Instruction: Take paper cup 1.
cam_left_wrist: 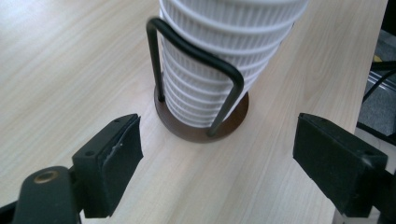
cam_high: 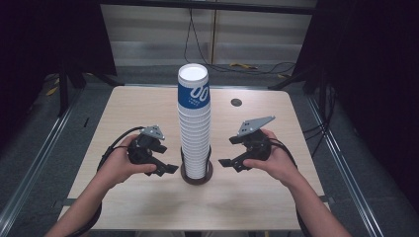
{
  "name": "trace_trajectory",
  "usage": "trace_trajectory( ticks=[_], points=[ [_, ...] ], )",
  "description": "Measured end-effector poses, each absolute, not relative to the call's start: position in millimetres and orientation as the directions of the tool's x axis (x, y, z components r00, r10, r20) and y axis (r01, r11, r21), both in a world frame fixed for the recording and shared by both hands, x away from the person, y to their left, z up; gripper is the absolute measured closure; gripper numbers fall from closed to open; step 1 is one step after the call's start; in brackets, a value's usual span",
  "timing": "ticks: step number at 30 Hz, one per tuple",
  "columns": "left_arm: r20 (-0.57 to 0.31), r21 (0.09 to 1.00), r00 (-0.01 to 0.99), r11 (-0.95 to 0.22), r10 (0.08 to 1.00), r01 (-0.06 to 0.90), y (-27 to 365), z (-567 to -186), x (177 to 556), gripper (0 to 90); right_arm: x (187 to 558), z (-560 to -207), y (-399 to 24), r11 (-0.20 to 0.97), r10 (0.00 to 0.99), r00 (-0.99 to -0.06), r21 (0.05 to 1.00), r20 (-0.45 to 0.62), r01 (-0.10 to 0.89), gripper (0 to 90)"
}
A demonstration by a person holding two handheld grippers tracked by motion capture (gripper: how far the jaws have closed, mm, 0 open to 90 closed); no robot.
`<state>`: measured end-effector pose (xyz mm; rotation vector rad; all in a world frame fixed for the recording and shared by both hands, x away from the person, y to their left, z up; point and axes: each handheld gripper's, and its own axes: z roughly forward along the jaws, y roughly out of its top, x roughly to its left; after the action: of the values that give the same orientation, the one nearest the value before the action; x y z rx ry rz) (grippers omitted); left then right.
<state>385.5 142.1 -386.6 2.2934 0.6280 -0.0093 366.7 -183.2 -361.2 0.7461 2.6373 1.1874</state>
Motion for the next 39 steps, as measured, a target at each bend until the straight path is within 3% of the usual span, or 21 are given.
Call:
trace_trajectory(
  ticks=[23,39],
  points=[
    [-0.177,0.688,0.889,-0.593,0.422,0.419,136.7,-338.5,396.4,15.6,387.5,-292.1,-171.7,0.541,0.460,-0.886,0.773,0.058,0.331,13.3],
    [-0.166,0.695,0.891,-0.591,0.422,0.410,134.2,-331.0,400.2,15.6,403.3,-250.0,-148.0,0.508,0.444,-0.894,0.807,0.054,0.301,12.6]
  ],
)
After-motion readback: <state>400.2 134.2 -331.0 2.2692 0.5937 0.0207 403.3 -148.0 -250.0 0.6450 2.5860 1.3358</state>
